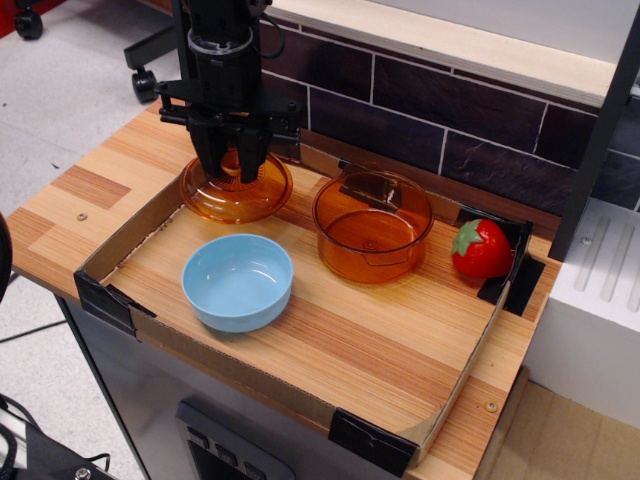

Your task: Take lid off pot

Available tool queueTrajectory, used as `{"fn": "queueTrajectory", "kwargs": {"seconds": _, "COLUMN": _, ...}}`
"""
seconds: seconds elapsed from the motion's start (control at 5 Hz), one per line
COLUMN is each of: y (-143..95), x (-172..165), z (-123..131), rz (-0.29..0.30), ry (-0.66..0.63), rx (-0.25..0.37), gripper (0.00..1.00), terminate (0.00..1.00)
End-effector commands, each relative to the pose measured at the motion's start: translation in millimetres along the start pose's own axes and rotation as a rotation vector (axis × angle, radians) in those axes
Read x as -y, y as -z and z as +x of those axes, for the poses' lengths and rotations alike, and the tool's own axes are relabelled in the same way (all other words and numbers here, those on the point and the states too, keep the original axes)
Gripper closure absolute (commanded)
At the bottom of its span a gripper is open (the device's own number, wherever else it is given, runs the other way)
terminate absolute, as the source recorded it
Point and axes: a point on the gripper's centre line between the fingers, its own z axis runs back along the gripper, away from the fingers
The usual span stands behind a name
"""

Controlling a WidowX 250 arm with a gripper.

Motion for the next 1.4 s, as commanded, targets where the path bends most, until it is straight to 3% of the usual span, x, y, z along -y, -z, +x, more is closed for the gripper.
{"fn": "queueTrajectory", "kwargs": {"seconds": 0.0, "y": -9.1, "x": -1.3, "z": 12.6, "rz": 0.013, "ry": -0.015, "rx": 0.050, "gripper": 1.00, "terminate": 0.00}}
{"fn": "queueTrajectory", "kwargs": {"seconds": 0.2, "y": -6.1, "x": 1.1, "z": 10.7, "rz": 0.018, "ry": -0.007, "rx": 0.042, "gripper": 0.00, "terminate": 0.00}}
{"fn": "queueTrajectory", "kwargs": {"seconds": 1.2, "y": -11.9, "x": 4.0, "z": 4.3, "rz": 0.016, "ry": 0.028, "rx": 0.029, "gripper": 0.00, "terminate": 0.00}}
